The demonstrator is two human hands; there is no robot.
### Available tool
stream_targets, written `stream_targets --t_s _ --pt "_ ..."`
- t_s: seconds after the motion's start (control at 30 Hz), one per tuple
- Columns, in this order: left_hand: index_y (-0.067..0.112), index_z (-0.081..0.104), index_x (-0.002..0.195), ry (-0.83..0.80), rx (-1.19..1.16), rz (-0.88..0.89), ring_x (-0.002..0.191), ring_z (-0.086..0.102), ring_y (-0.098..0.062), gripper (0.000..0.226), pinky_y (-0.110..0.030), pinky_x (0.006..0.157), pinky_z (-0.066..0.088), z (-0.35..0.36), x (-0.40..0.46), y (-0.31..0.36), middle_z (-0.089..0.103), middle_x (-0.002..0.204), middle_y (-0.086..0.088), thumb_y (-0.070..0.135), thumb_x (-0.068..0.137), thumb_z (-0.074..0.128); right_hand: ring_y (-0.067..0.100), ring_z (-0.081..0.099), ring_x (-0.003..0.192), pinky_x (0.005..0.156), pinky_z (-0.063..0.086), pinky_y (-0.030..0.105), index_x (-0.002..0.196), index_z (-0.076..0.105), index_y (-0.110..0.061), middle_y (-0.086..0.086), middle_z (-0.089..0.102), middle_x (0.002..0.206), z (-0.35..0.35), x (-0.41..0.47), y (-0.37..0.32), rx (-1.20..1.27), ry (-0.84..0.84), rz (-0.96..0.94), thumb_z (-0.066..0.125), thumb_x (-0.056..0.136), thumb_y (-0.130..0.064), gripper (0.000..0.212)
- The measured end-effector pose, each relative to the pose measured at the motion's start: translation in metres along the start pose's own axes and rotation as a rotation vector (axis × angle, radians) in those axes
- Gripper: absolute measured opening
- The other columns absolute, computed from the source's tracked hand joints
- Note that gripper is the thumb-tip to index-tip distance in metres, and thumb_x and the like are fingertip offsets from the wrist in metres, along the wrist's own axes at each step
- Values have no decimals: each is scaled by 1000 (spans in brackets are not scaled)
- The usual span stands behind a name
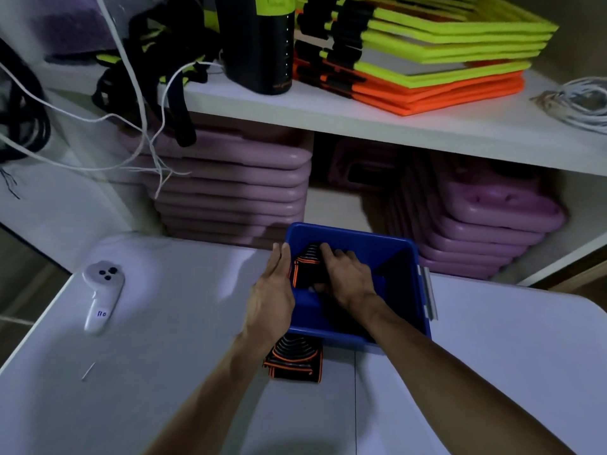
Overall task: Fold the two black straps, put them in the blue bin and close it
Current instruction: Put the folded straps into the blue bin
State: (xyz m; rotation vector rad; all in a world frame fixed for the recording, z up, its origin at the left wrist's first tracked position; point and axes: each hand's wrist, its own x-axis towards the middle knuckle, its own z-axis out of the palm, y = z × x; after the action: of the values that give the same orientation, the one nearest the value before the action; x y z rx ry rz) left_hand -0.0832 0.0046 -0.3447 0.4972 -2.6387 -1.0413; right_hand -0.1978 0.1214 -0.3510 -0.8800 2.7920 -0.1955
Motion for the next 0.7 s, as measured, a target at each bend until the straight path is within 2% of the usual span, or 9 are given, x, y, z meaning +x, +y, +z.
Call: stream_targets --t_s 0.13,0.2,0.33,0.4,0.43,0.5,0.57,0.63,0.7 --pt "13 22 151 5 -21 -6 138 38 -30 63 -42 109 40 0 -2 0 21 158 -9 -5 92 37 33 56 109 87 48 45 140 25 -24 12 58 122 -9 -13 -7 74 15 40 75 78 -43 82" --pt "11 23 150 1 -32 -10 140 35 -29 62 -40 112 37 -1 -3 1 21 158 -10 -6 92 37 31 59 107 85 49 42 140 27 -26 9 60 120 -16 -30 -13 161 84 52 69 83 -45 74" --pt "12 22 151 -15 -19 -22 142 31 -27 62 -38 115 32 -2 -3 0 20 158 -11 -4 93 35 6 58 90 76 51 30 130 49 -29 -8 61 104 -18 -95 -26 493 414 -31 58 95 -40 38" --pt "12 23 151 -8 -24 -21 142 31 -27 62 -38 116 30 -2 -2 1 22 158 -11 -4 92 35 -4 53 82 72 49 23 124 54 -29 -16 55 96 -2 -137 -32 601 473 -116 60 96 -35 29" --pt "12 24 150 -4 -30 -21 142 32 -28 62 -37 116 30 -2 -3 1 22 158 -11 -4 92 35 -5 52 86 74 49 21 123 55 -29 -18 54 99 12 -154 -34 612 454 -147 61 95 -35 29" --pt "12 24 150 -3 -41 -27 142 32 -27 62 -36 115 30 -3 -4 3 22 158 -11 -5 92 35 -2 53 107 86 50 21 132 51 -27 -12 55 118 43 -175 -32 578 373 -198 63 93 -37 42" --pt "11 24 150 3 -50 -23 141 33 -28 62 -36 115 31 -3 -5 4 22 158 -12 -6 92 36 3 39 128 100 41 18 147 31 -31 -9 40 142 67 -181 -28 523 223 -175 67 88 -45 70" --pt "12 24 150 5 -42 -22 139 37 -30 62 -42 113 36 -3 -5 3 22 157 -12 -5 93 37 7 27 137 106 34 21 151 15 -32 -8 28 152 83 -178 -24 400 164 -154 72 81 -47 91" --pt "14 23 151 2 -25 -24 133 46 -32 62 -46 105 44 -3 -4 2 22 158 -12 -3 93 37 12 30 136 106 36 27 151 15 -28 -5 32 151 92 -170 -23 319 192 -149 76 77 -40 96"
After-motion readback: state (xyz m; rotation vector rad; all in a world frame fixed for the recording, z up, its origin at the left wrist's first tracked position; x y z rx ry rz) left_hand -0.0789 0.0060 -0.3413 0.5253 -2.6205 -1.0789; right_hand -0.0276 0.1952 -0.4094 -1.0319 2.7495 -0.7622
